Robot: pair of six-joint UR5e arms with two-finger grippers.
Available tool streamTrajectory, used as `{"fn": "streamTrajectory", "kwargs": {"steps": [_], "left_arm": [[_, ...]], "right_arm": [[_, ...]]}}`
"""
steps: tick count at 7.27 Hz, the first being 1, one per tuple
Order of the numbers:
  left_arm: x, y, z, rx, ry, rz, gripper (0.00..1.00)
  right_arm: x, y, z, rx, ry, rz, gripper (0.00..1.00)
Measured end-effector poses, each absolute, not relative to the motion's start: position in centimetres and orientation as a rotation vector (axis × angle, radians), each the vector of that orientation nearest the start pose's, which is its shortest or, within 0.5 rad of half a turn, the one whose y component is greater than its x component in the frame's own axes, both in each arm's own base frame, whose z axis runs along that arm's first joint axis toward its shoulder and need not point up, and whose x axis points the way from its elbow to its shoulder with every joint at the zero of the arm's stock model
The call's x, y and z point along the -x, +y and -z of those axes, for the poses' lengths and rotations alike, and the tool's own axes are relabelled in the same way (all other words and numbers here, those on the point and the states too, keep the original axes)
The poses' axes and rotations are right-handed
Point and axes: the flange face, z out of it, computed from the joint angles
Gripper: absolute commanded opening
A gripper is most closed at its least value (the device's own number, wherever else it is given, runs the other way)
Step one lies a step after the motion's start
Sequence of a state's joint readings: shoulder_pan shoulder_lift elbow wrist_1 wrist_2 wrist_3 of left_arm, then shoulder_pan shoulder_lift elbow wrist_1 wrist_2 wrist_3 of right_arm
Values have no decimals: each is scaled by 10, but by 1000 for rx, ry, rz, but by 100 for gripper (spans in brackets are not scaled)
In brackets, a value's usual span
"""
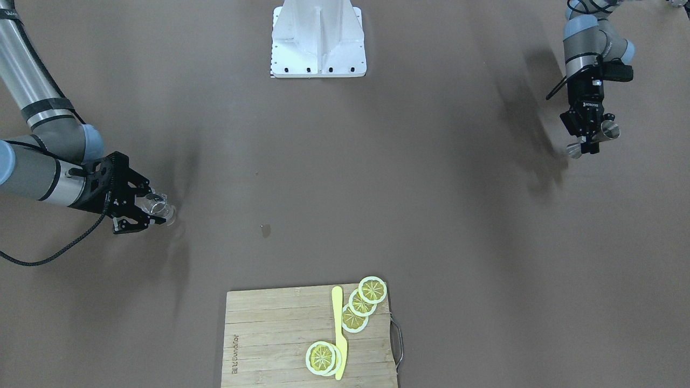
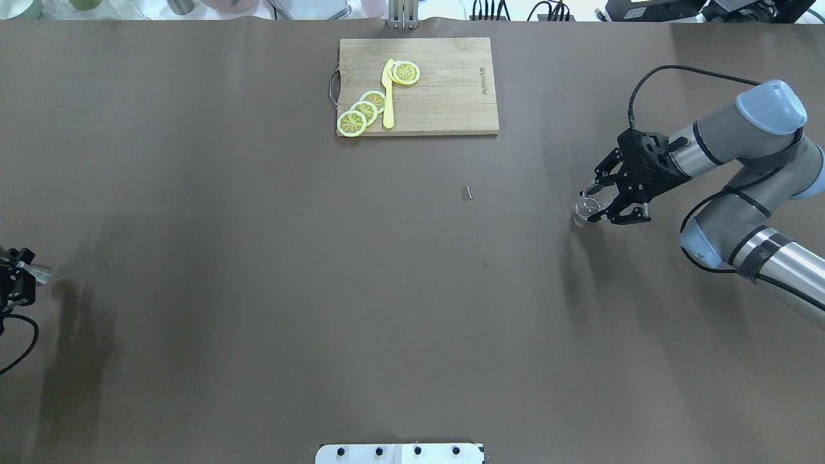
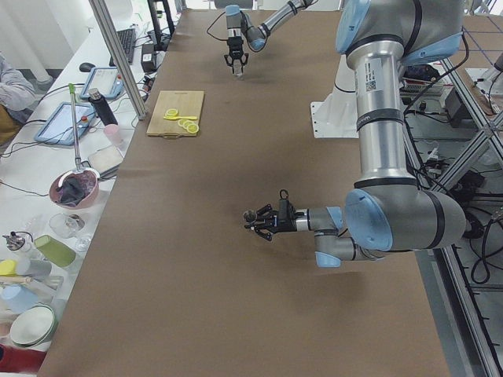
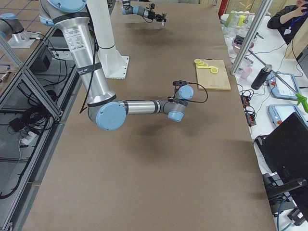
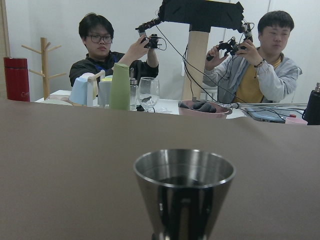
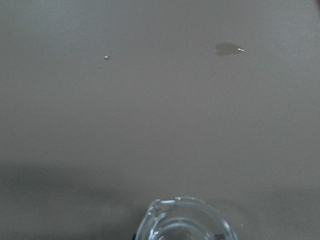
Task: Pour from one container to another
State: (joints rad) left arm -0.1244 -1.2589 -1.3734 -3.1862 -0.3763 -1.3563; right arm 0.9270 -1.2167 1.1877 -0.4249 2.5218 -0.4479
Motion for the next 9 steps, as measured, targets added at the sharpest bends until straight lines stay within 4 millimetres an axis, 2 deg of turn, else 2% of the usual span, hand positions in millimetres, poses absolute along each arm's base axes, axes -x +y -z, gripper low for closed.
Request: {"fn": "streamTrajectory", "kwargs": {"steps": [2,3,5,8,9], "left_arm": [[-265,-262,-688,-1222,715,570,0],[-270,-264,-687,-1230,693,563,0],[-283,-269,-682,-1267,631,554,0],[-298,-273,-671,-1309,591,561,0],[-300,-273,-669,-1312,591,564,9]], "right_arm": [[343,-540,-505,-1041,-1031,1438,83],[345,-541,-503,-1047,-1020,1436,93],[348,-541,-500,-1055,-1007,1432,99],[350,-540,-497,-1059,-1006,1432,100],[350,-540,-496,-1062,-1006,1433,100]]}}
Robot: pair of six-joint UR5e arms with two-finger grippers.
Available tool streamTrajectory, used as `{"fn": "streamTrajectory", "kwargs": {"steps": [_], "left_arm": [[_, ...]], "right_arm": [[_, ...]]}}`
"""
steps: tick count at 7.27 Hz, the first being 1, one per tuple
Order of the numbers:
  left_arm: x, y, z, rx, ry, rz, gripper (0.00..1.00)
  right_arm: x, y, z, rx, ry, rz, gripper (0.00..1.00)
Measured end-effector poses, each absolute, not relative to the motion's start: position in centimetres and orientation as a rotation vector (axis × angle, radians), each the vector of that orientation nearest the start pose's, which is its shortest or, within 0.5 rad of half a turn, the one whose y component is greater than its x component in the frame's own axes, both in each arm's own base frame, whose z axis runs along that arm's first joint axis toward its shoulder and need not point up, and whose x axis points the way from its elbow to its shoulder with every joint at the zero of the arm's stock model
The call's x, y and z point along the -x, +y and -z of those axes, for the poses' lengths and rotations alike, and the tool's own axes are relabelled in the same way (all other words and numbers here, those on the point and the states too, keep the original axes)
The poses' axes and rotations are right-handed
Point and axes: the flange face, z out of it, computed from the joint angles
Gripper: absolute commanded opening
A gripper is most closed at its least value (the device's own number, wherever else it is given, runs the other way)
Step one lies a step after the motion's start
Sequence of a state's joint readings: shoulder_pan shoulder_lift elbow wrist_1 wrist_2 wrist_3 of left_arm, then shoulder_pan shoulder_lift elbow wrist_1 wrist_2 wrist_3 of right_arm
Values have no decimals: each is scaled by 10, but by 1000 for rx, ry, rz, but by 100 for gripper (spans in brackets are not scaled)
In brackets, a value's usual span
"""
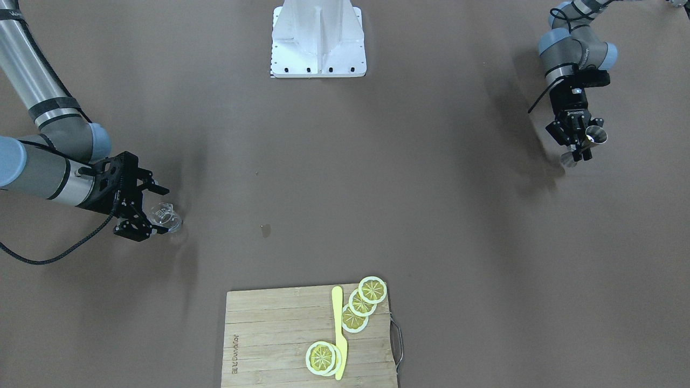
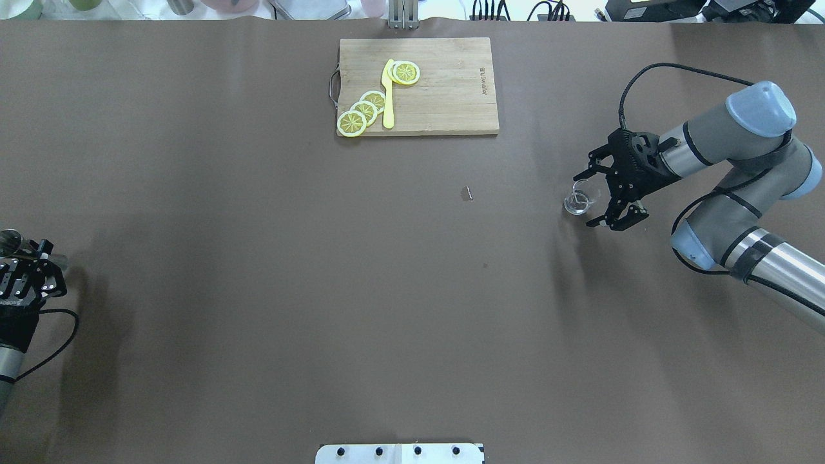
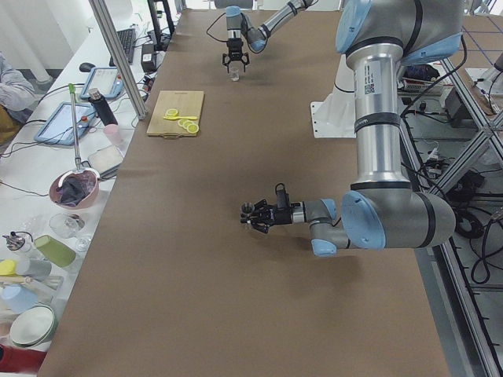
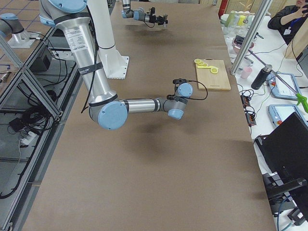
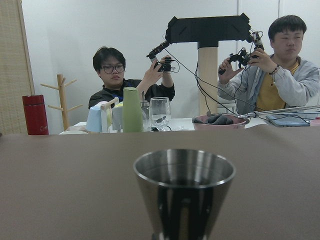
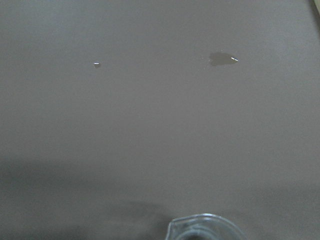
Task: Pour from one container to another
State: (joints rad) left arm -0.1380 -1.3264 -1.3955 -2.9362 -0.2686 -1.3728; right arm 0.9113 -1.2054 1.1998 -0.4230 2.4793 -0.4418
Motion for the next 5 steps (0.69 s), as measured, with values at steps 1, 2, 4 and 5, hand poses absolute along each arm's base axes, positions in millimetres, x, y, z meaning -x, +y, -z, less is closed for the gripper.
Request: {"fn": "streamTrajectory", "kwargs": {"steps": [1,2,4,5], "left_arm": [[-302,-273,-669,-1312,591,564,21],[-303,-274,-669,-1311,592,564,30],[-304,-273,-669,-1305,595,561,43],[-304,-273,-669,-1303,596,561,48]], "right_arm": [[349,-540,-494,-1073,-1006,1434,100],[344,-541,-489,-1092,-1004,1426,100],[328,-545,-470,-1115,-1011,1371,100],[318,-548,-459,-1123,-1014,1336,100]]}}
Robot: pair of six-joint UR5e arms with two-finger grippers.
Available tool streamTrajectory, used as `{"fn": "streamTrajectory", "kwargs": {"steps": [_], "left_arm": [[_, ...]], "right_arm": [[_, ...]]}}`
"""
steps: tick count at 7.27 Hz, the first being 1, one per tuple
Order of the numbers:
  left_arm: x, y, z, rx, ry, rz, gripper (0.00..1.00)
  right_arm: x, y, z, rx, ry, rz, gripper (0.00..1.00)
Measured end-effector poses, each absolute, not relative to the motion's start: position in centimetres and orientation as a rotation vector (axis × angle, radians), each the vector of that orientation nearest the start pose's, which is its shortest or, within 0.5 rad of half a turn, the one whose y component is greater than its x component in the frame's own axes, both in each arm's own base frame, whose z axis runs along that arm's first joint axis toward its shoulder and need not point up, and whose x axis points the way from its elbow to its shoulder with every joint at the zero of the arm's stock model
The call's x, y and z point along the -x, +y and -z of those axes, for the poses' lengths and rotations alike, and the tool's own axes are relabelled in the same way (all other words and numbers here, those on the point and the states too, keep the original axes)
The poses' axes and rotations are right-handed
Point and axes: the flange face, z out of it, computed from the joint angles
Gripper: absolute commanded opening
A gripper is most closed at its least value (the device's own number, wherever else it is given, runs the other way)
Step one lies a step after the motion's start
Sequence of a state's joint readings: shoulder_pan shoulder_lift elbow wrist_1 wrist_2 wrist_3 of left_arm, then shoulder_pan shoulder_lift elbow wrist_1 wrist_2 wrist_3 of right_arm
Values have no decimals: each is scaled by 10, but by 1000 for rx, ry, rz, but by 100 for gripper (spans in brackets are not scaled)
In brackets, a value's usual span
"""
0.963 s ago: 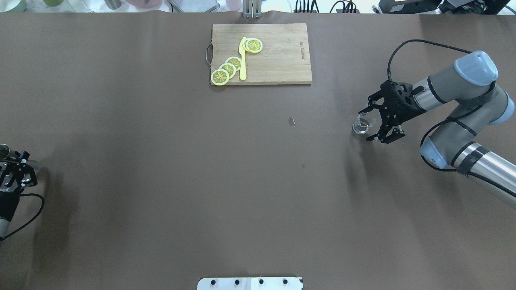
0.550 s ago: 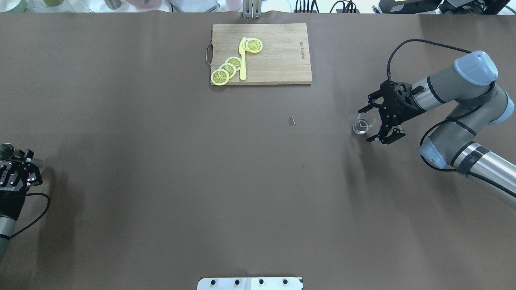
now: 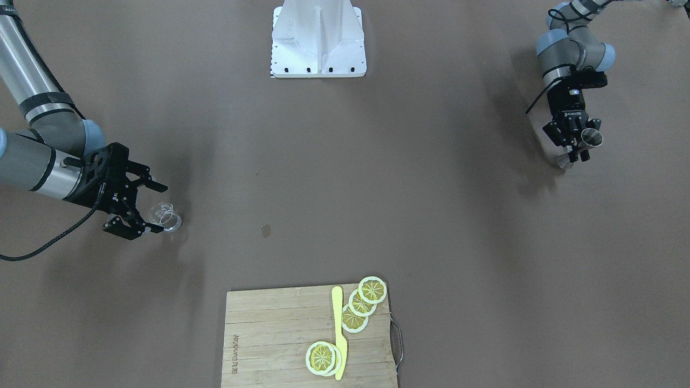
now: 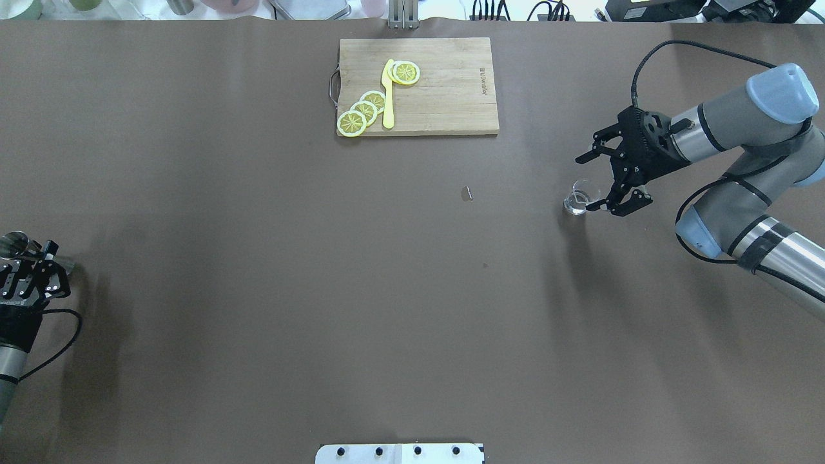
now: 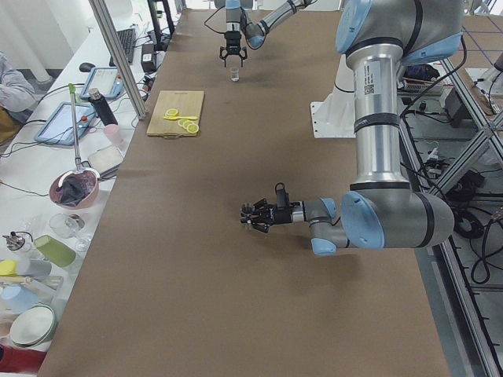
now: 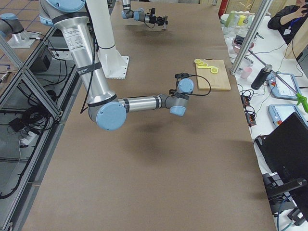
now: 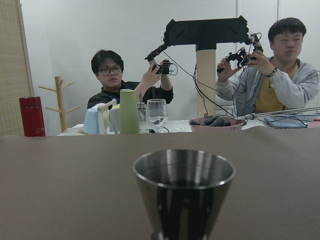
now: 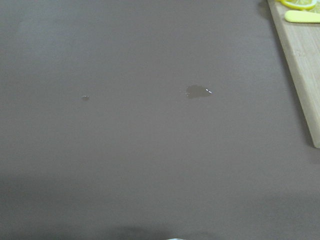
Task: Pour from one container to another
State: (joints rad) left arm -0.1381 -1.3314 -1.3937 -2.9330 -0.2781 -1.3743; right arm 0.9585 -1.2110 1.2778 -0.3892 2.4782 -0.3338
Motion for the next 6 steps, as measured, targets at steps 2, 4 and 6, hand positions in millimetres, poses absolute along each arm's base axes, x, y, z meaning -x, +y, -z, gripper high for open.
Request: {"fn": "streamTrajectory", "kwargs": {"steps": [2,4,6], "left_arm": [[-304,-273,-669,-1301,597,560,61],[-306,-272,-667,-1299,605,560,99],[-304,-270,-664,-1297,612,558,99]], "right_arm": [[281,-565,-436,-1149,-955,1169,100],[247,-585,-417,-1119,-915,866,100],[194,-600,-412,-1014,-863,612,100]]}}
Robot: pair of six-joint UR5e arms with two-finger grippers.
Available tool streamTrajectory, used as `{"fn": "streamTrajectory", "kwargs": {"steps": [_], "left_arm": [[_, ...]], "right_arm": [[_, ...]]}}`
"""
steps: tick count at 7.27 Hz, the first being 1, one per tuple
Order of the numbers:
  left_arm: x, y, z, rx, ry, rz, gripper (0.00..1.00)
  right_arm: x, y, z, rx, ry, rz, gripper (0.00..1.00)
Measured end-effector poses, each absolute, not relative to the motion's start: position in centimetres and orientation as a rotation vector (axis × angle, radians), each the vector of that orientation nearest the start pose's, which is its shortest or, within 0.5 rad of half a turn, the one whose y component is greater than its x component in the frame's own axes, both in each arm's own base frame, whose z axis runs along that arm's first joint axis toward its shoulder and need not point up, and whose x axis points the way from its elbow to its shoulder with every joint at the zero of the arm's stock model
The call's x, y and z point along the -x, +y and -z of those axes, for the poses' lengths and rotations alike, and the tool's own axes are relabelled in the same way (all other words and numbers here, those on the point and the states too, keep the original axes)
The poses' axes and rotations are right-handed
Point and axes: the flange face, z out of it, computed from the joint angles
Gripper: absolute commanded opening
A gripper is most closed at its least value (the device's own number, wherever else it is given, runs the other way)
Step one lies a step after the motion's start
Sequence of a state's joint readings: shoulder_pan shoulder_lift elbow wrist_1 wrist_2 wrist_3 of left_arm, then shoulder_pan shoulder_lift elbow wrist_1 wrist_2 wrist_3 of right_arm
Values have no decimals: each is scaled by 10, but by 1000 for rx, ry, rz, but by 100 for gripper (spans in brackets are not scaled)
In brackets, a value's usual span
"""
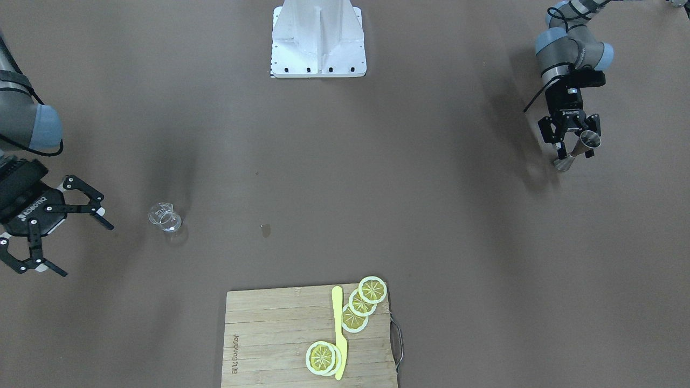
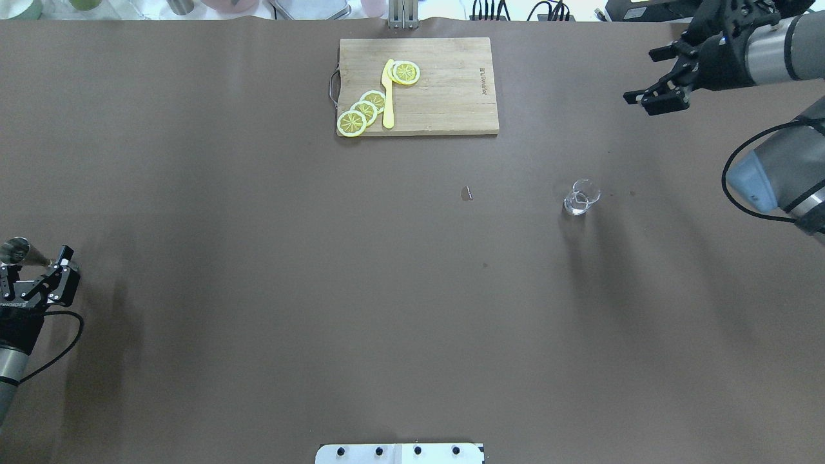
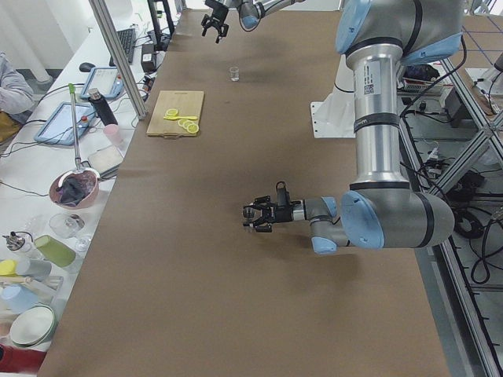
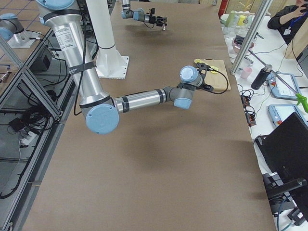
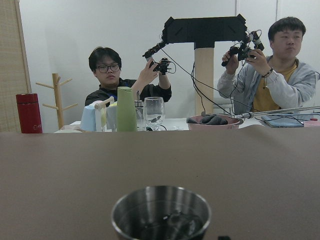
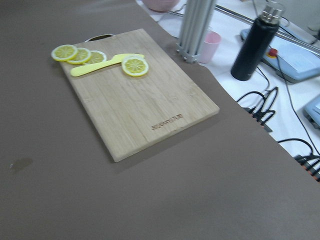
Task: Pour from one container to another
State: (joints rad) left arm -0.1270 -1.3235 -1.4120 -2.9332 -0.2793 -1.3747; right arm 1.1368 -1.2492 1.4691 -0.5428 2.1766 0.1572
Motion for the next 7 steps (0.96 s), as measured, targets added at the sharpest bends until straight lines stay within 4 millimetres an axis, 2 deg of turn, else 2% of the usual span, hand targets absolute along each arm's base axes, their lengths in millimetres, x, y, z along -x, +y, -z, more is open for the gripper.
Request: {"fn": "streamTrajectory", "kwargs": {"steps": [2,4,5,7], "left_arm": [[-296,-265,-668,-1296,607,540,99],[-277,-257,-671,-1293,609,520,99],[-267,-255,-667,-1289,621,523,99],[-259,-254,-656,-1281,653,542,99]], "right_arm": [[142,-612,-421,-856,-792,461,100],[96,-604,-437,-595,-724,321,100],[73,-598,-452,-455,-693,244,100],[34,-581,-493,-220,-657,109,100]]}}
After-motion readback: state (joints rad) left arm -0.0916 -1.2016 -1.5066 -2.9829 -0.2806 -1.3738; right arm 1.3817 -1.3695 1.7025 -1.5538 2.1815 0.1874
